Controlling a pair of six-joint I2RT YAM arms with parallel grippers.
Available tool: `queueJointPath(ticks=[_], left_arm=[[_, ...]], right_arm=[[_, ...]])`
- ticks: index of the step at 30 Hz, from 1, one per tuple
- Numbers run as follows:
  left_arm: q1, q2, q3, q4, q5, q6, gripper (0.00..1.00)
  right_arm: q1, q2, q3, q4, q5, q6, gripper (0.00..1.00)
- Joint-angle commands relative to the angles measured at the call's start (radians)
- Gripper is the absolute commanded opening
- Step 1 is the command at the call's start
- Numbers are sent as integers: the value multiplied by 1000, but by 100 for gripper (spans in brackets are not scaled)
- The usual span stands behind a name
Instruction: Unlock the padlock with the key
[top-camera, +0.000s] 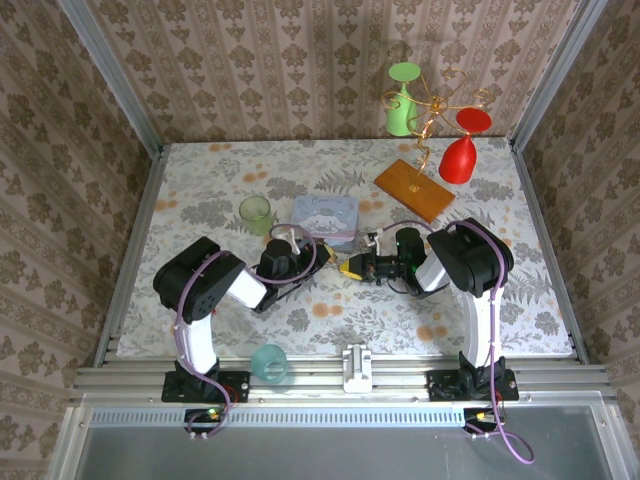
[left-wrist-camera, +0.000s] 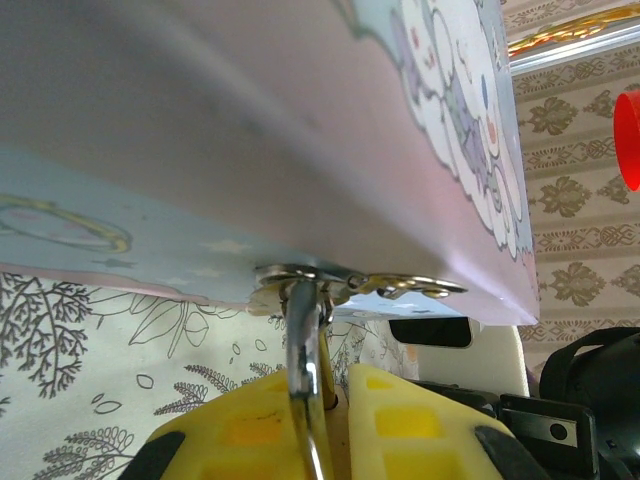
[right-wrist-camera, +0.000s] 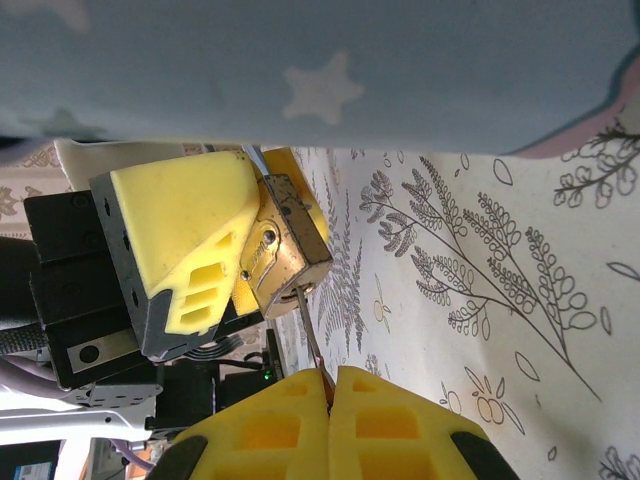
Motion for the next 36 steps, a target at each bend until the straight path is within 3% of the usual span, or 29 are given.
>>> queueJointPath(ticks=[1,22,29,36], left_arm=[[-17,-3,12,69,35,-42,0],[-71,-46,-17,73,50,-66,0],[-84,-68,-17,42,35,-51,0],[-107,-53,-7,53,-40,-50,0]], right_arm=[[10,74,-25,-121,62,-9,0],[-56,112,-24,-55,103,75,0],[-56,72,-11,-174,130,18,0],[-26,84,-99,7,194,151,0]])
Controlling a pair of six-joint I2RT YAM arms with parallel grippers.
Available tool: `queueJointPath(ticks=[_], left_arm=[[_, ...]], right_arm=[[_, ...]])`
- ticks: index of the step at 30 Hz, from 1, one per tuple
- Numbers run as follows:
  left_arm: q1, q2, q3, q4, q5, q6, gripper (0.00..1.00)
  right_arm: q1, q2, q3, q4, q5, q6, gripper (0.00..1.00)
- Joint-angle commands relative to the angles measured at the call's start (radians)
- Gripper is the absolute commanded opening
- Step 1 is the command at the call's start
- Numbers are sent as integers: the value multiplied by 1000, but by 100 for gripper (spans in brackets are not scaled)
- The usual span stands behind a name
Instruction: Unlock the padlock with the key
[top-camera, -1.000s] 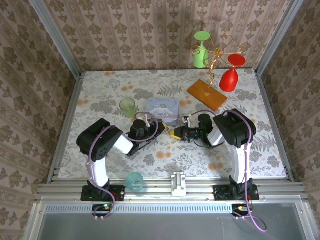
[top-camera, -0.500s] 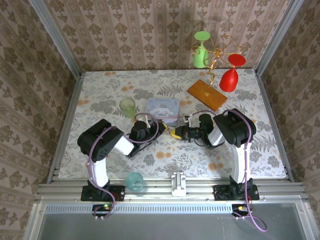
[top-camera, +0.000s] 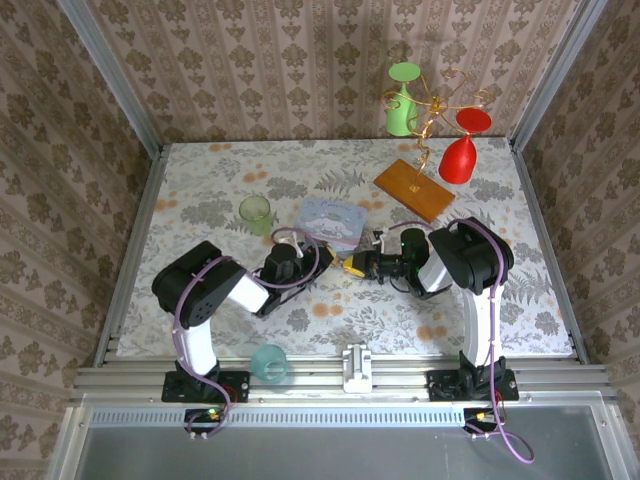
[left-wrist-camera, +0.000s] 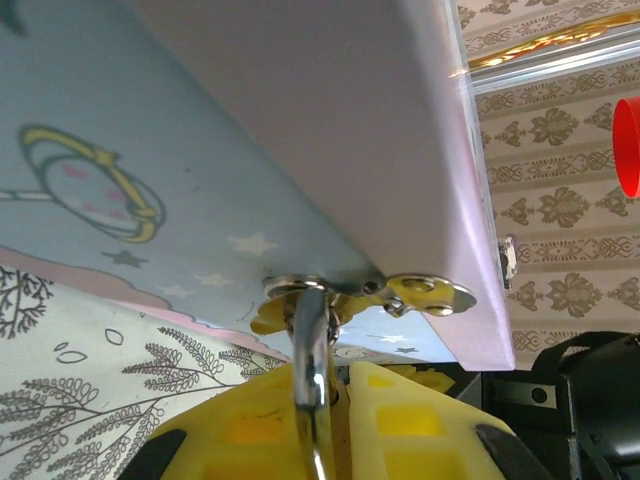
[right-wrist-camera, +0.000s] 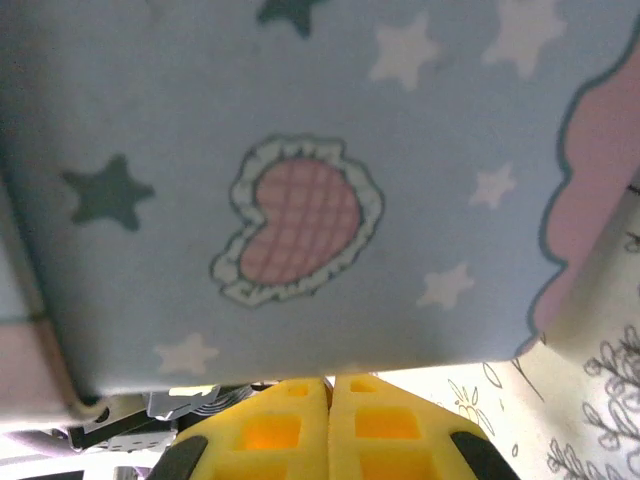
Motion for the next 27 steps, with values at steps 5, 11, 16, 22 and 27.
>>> queueJointPath(ticks=[5,11,16,22,27], left_arm=[[-65,-45,27,-2,-4,49,0],[-72,20,32,93,-10,-2,0],[-81,2,40,40,-18,28,0],[-102,22,63,52,-10,15,0],[-102,30,70,37,-6,23,0]], right_arm=[[43,88,-144,60,233,152,0],[120,76,-157,69,313,207,0],[139,44,-184,72,369,229,0],[189,-13,-163,64,411,225,0],[202,-24,-185,63,439,224,0]])
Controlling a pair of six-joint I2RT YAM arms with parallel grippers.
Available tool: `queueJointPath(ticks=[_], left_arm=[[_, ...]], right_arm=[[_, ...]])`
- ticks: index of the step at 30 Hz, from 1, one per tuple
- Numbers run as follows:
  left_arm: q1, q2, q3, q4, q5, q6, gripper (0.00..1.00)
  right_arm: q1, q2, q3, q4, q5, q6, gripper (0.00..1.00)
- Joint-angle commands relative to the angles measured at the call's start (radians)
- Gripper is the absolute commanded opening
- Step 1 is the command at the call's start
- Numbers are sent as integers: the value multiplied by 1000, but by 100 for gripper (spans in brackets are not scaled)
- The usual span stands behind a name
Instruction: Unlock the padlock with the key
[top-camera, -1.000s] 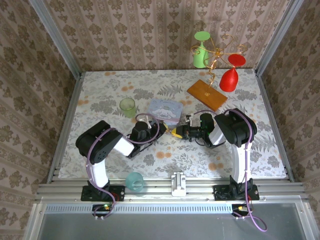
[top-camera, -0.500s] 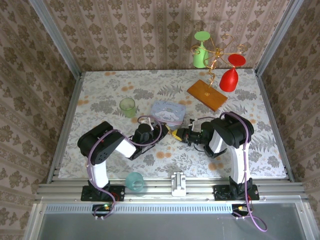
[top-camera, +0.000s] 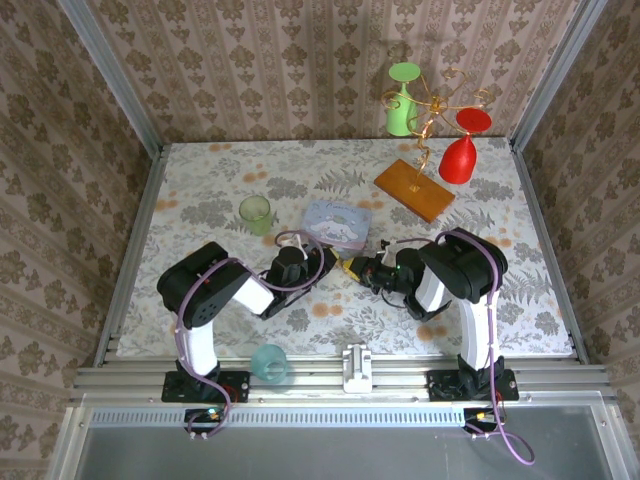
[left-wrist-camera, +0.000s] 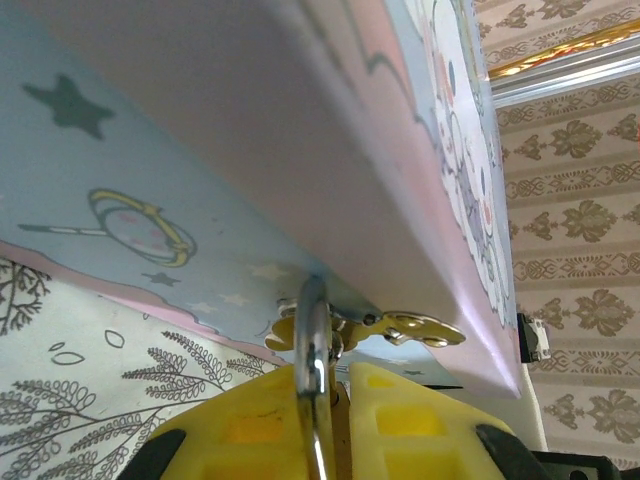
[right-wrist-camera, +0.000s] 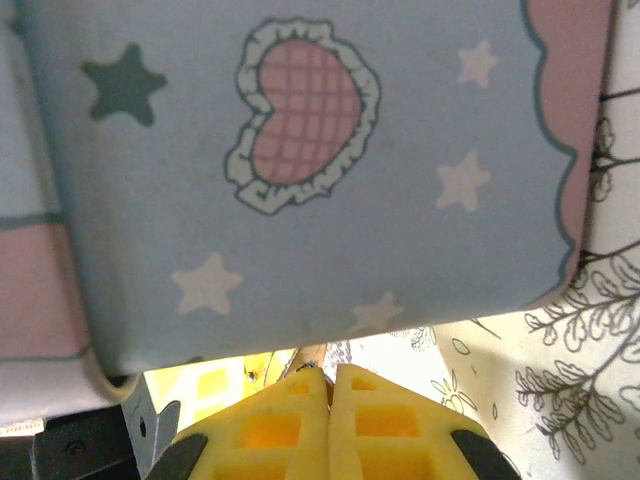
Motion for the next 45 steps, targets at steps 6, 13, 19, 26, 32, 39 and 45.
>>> queueJointPath(ticks=[6,13,19,26,32,39,45], left_arm=[[-48,26,40,69,79,15,0],[-46,19,38,68,52,27,0],[-26,19,31,65,56,29,0],[-14,-11,-3,49,28,50,0],[1,-14,-21,69,25,40,0],[8,-27,-28,64,24,47,0],[21,-40,-31,73,76,20,0]], right_arm=[[70,-19,-78,-153,41,48,0],[129,-21,-64,-153,90,84,0],[88,-11,-96,-155,75,61,5],[59,-11,-130,-153,70,37,12],[51,-30,-149,-154,71,30,22],[32,-129,-185,-272,73,-69,28],[57,-436,-128,-851,253,-393,32]])
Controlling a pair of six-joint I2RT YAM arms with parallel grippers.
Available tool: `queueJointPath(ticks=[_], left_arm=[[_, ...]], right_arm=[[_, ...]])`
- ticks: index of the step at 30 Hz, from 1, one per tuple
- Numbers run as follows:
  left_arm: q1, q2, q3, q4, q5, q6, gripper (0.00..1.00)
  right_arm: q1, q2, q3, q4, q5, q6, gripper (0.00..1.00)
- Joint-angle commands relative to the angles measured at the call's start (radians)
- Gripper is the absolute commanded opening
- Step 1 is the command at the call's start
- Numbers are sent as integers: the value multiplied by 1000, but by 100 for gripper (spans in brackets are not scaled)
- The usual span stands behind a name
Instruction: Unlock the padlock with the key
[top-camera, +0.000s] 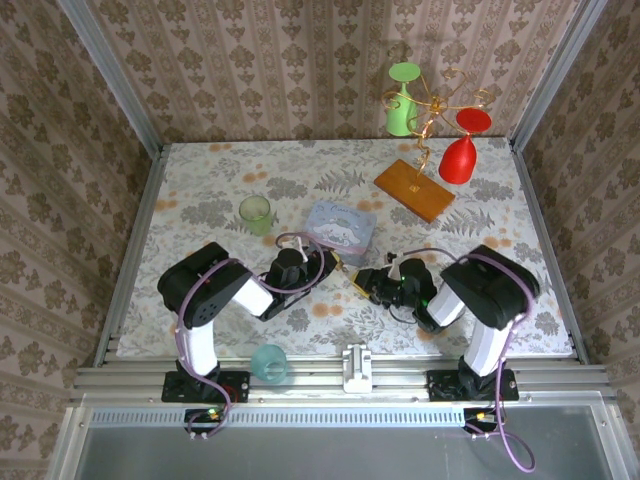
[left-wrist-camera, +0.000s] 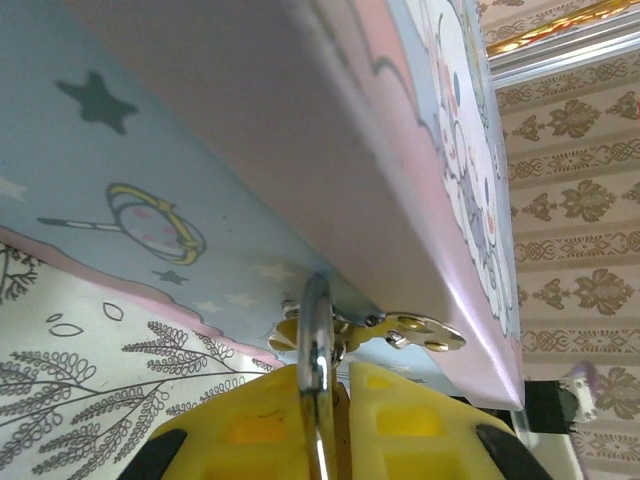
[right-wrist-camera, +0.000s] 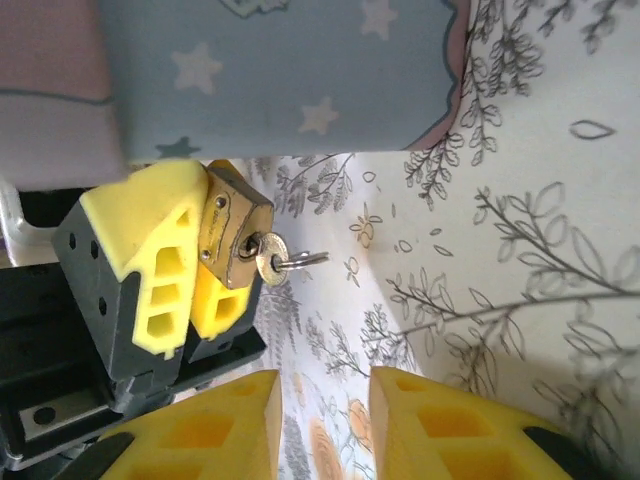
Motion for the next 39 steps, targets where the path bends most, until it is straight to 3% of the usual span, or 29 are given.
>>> queueJointPath(ticks=[1,3,7,12,15,18,28,39], left_arm=[[18,-47,-11,45,59,-8,0],[21,-62,-20,32,73,-9,0],[23,-78,-33,30,89,-7,0],[25,-61,-30,71,126,-31,0],[26,-57,-37,84,124,-39,0],[24,-65,-44,89,124,-48,0],[3,-62,-36,96,135,-70,0],[-16,-42,-42,113,107,-76,0]], right_arm=[[32,-199,56,-640,202,-298,34],[73,-327,143,-919,343,-466,36],[83,-454,204,-1088,434,-668,35],[97,-423,258,-1069,380,-785,15],[138,-358,287,-1026,398,-788,8],[204,-283,312,-986,467,-798,6],[229,-85,426,-884,462,-811,2],[231,-103,445,-919,454,-846,1]])
